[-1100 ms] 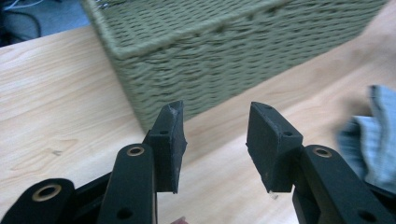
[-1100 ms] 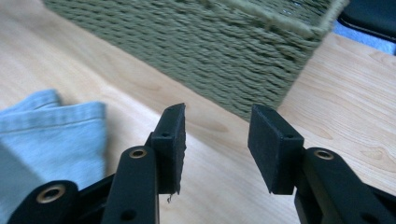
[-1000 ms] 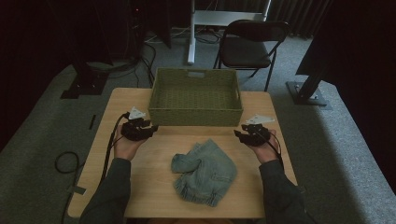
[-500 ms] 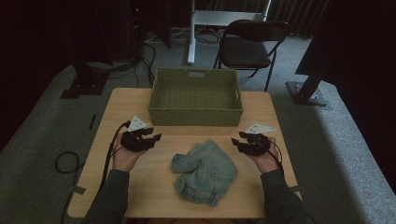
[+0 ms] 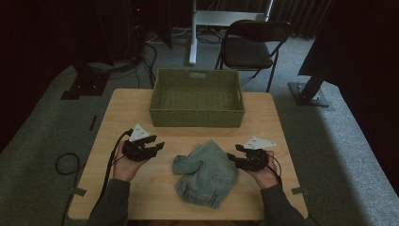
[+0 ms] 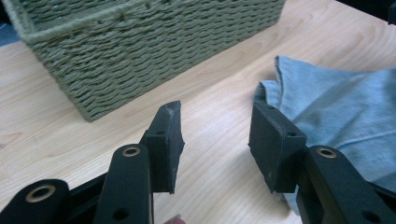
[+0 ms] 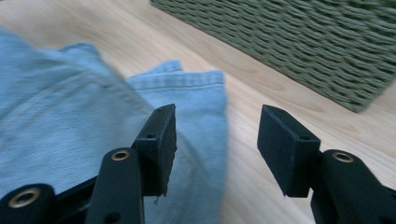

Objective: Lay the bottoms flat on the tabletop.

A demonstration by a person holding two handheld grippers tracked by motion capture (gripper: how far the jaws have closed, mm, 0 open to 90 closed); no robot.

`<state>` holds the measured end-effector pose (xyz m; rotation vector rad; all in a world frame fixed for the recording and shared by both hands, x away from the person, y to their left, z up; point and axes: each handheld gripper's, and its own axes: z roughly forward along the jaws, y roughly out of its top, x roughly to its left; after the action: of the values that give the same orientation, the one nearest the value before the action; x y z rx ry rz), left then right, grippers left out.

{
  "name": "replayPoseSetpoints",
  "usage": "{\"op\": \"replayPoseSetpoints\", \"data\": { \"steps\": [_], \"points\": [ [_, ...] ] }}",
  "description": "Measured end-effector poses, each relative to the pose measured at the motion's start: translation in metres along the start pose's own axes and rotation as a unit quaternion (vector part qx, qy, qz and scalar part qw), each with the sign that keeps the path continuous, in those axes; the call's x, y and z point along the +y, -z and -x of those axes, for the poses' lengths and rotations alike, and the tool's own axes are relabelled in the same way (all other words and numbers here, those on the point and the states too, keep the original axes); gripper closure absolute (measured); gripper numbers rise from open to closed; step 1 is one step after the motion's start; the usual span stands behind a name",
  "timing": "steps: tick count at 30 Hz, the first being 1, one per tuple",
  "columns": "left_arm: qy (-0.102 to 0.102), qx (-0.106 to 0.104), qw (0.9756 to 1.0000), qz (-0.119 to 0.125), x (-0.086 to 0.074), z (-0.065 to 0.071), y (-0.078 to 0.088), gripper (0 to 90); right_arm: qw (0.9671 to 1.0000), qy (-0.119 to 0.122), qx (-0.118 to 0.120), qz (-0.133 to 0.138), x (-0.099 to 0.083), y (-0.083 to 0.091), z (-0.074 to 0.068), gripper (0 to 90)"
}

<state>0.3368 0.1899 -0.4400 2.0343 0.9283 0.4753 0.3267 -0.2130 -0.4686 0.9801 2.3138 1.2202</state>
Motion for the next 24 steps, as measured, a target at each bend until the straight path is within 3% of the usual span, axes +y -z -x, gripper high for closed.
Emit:
{"op": "replayPoseSetpoints", "data": {
  "steps": [8, 13, 15, 17, 18, 20, 24],
  "points": [
    [-0.017, -0.014, 0.9998, 0.002, 0.001, 0.016, 0.001, 53.7, 0.9991, 0.021, 0.036, 0.012, 0.007, 0.005, -0.021, 42.6],
    [-0.024, -0.021, 0.9995, 0.000, 0.000, 0.022, -0.003, 53.7, 0.9947, 0.045, 0.088, 0.028, 0.020, 0.006, -0.040, 40.5],
    [-0.023, -0.023, 0.9995, 0.000, 0.000, 0.023, -0.004, 53.7, 0.9935, 0.052, 0.098, 0.028, 0.023, 0.005, -0.044, 40.5],
    [-0.024, -0.026, 0.9994, -0.002, 0.000, 0.025, -0.006, 53.7, 0.9887, 0.063, 0.136, 0.007, 0.028, -0.003, -0.050, 47.7],
    [-0.026, -0.029, 0.9992, -0.003, -0.001, 0.028, -0.008, 53.7, 0.9863, 0.066, 0.151, -0.006, 0.028, -0.007, -0.051, 55.5],
    [-0.031, -0.031, 0.9990, -0.006, -0.001, 0.030, -0.010, 53.7, 0.9847, 0.082, 0.153, -0.014, 0.028, -0.013, -0.051, 70.2],
    [-0.038, -0.037, 0.9985, -0.011, -0.001, 0.036, -0.013, 53.7, 0.9891, 0.064, 0.131, -0.017, 0.030, -0.019, -0.039, 78.5]
  ]
}}
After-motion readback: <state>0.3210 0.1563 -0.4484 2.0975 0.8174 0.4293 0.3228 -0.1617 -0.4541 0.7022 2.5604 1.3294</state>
